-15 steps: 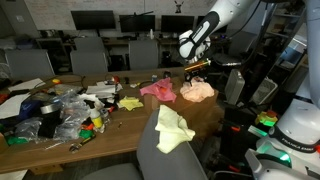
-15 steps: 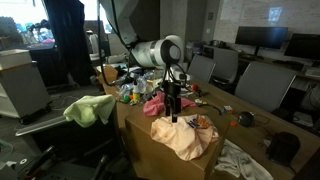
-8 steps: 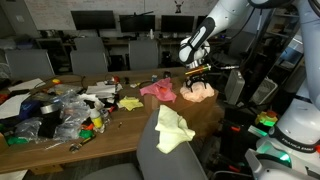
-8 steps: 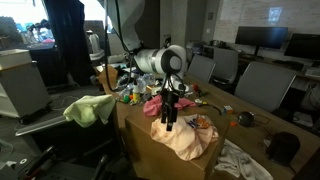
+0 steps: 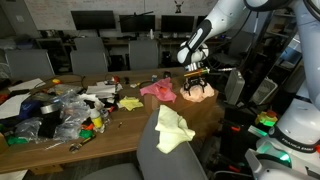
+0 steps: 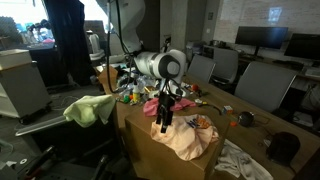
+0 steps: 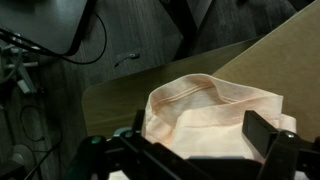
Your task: Put the three towels on the headrest of the grey chair
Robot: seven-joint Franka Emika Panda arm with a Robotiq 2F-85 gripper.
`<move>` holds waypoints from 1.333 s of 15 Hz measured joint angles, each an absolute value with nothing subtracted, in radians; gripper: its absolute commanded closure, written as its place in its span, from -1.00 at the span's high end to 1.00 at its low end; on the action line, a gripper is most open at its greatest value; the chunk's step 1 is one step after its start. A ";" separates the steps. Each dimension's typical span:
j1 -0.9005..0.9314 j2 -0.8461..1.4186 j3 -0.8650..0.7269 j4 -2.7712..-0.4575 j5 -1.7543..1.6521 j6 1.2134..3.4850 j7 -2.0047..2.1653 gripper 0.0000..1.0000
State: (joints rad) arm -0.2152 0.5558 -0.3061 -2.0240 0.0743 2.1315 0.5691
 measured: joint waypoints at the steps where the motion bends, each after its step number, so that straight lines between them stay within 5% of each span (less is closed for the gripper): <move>1: -0.216 0.559 -0.306 -2.024 0.077 2.132 0.566 1.00; 10: -0.222 0.582 -0.306 -2.012 0.089 2.206 0.540 1.00; 13: -0.224 0.583 -0.306 -1.998 0.098 2.215 0.519 0.31; 20: -0.237 0.592 -0.299 -1.985 0.137 2.223 0.459 -0.79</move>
State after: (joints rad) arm -0.2373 0.5922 -0.2990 -1.9851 0.1369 2.2229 0.4591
